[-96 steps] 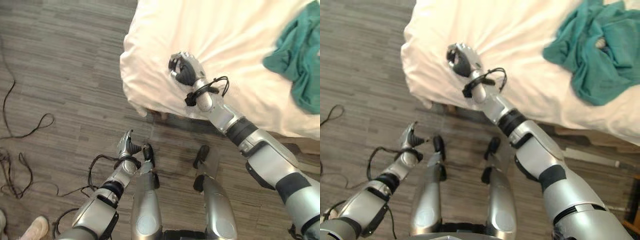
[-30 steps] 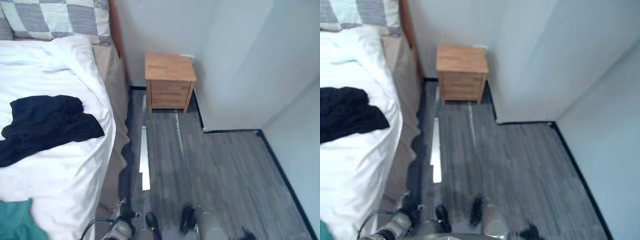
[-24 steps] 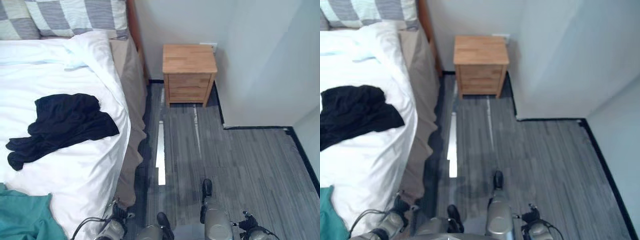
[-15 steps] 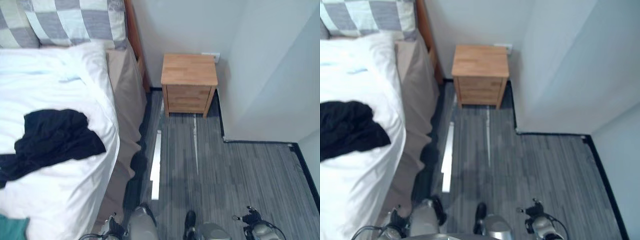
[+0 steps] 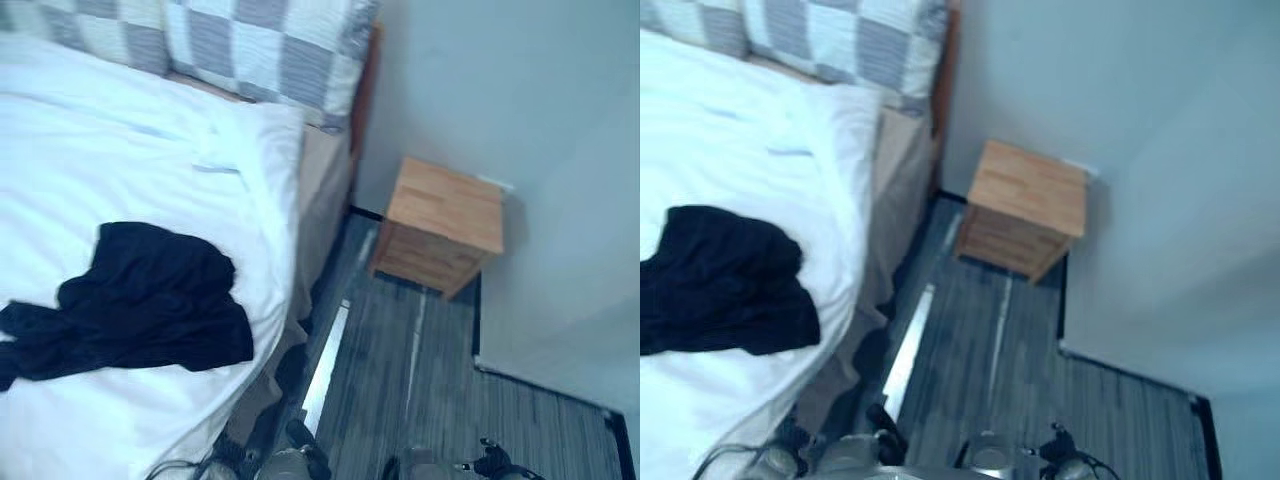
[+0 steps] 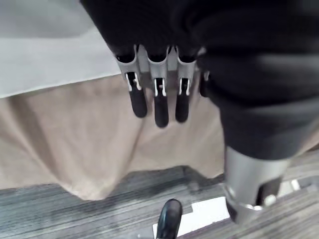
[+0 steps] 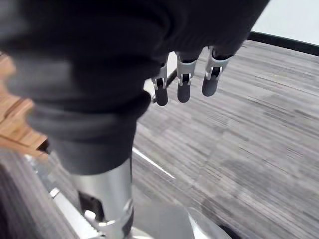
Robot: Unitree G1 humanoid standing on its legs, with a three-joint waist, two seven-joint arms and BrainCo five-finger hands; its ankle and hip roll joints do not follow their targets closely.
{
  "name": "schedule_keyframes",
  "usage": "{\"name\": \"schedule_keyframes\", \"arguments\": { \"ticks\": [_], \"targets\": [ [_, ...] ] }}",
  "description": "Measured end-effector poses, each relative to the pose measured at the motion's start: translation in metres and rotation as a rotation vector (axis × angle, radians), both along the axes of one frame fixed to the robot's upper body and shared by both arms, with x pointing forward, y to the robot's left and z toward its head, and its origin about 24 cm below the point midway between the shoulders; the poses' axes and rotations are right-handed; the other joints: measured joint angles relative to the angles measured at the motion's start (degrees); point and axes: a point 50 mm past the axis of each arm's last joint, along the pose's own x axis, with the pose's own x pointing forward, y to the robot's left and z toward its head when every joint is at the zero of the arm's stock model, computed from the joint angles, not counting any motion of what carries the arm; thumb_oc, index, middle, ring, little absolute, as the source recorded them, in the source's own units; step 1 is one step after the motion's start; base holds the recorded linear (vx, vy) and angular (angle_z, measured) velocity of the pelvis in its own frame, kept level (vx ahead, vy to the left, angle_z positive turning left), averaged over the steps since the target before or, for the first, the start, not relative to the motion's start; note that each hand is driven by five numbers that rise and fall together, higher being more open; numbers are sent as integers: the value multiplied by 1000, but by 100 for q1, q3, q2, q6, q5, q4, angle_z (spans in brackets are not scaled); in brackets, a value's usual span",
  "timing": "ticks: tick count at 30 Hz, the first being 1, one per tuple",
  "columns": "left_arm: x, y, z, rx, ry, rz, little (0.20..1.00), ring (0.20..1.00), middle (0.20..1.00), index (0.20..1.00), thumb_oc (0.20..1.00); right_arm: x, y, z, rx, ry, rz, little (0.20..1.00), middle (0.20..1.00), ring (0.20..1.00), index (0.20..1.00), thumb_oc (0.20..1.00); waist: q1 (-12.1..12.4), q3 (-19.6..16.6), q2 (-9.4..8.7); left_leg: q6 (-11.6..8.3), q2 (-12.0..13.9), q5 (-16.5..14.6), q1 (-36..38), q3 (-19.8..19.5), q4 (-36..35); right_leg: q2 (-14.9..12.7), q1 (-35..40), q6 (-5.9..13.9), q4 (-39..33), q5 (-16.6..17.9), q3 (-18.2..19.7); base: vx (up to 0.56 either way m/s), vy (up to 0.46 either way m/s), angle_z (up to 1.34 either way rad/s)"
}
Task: Tidy up the quilt and then pick up the clothes from the bed and put them into the laundry hamper.
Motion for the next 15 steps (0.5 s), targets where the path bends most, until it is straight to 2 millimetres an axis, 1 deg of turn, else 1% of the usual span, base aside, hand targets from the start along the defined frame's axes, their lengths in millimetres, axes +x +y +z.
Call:
{"name": "schedule_keyframes", "arguments": {
  "ticks": [1,2,3,4,5,6,7,8,9,10,11,12,13,14,15],
  "targets": [
    [3,-8,-1,-24,-3,-13,1000,1000,1000,1000,1000,4,-2,2,-4,-13,-1,1000,1000,1000,1000,1000,13,21,78,-83,-62,-42,29,-177,-2,-96,-243,-57,-244,-70,34,397,-288,115],
    [5,-15,-2,-46,-8,-32,1000,1000,1000,1000,1000,8,-4,3,-9,-26,-16,1000,1000,1000,1000,1000,-18,80,200,-85,-94,-42,109,-412,-42,-77,-274,-66,-872,-72,77,503,-481,121],
    [10,-22,-2,-63,-22,-39,1000,1000,1000,1000,1000,1,-7,2,-19,-9,-22,1000,1000,1000,1000,1000,-102,70,294,-86,-95,-38,155,-663,-82,81,-157,-84,-1967,-80,275,384,-391,128],
    [6,-24,-4,-68,-13,-37,1000,1000,1000,1000,1000,4,-7,3,-20,-15,-20,1000,1000,1000,1000,1000,-100,79,327,-100,-127,-30,161,-862,-68,112,-127,-66,-2412,-67,390,389,-403,158],
    [12,-27,-2,-79,-33,-44,1000,1000,1000,1000,1000,-3,-9,1,-22,2,-24,1000,1000,1000,1000,1000,-116,78,332,-125,-227,-52,156,-1229,-148,206,21,-56,-3639,1,871,234,-286,149],
    [13,-28,-2,-80,-36,-43,1000,1000,1000,1000,1000,-1,-9,2,-23,-3,-24,1000,1000,1000,1000,1000,-149,59,297,-3,-223,-19,176,-1244,-143,202,90,-48,-4172,140,956,360,-413,170],
    [8,-28,-4,-82,-23,-29,1000,1000,1000,1000,1000,5,-11,4,-28,-9,-25,1000,1000,1000,1000,1000,-75,56,345,-164,-324,76,207,-1691,-257,316,48,18,-4911,513,1769,365,-471,145],
    [2,-28,-6,-81,-1,-22,1000,1000,1000,1000,1000,5,-13,4,-30,-14,-33,1000,1000,1000,1000,1000,-145,11,351,-164,-328,83,173,-1929,-243,327,129,30,-5329,715,2231,474,-685,179],
    [1,-26,-7,-74,10,-20,1000,1000,1000,1000,1000,8,-15,5,-33,-21,-38,1000,1000,1000,1000,1000,-171,-11,400,-330,-387,212,195,-2472,-387,323,211,88,-5785,974,2982,345,-560,200],
    [-1,-25,-7,-71,20,-13,1000,1000,1000,1000,1000,2,-16,4,-34,-4,-44,1000,1000,1000,1000,1000,-270,-4,427,-314,-330,263,168,-2723,-388,356,246,78,-5766,1173,3231,342,-758,214],
    [0,-18,-5,-59,4,2,1000,1000,1000,1000,1000,-1,-14,2,-20,0,-67,1000,1000,1000,1000,1000,-315,-26,378,-378,-297,312,192,-2976,-390,283,317,62,-5750,1311,3049,132,-373,188],
    [-8,-10,-6,-38,28,9,1000,1000,1000,1000,1000,0,-11,2,-9,-4,-68,1000,1000,1000,1000,1000,-223,-59,251,-455,-300,375,268,-3290,-457,304,494,93,-5766,1416,2886,190,-624,155],
    [-12,-1,-5,-13,45,5,1000,1000,1000,1000,1000,-8,-9,-1,3,15,-82,1000,1000,1000,1000,1000,-241,-73,96,-564,-284,347,295,-3404,-472,295,636,-11,-5739,1450,2822,130,-469,163],
    [-23,13,-4,21,74,22,1000,1000,1000,1000,1000,-6,-10,0,7,5,-98,1000,1000,1000,1000,1000,-229,-97,14,-725,-64,434,343,-3193,-473,379,754,137,-5653,1625,2732,131,-470,115],
    [-25,9,-6,6,78,33,1000,1000,1000,1000,1000,-3,-17,3,-8,-7,-119,1000,1000,1000,1000,1000,-220,-126,187,-772,234,411,336,-3080,-492,676,668,-164,-5498,1421,2704,118,-544,91]
  ]
}}
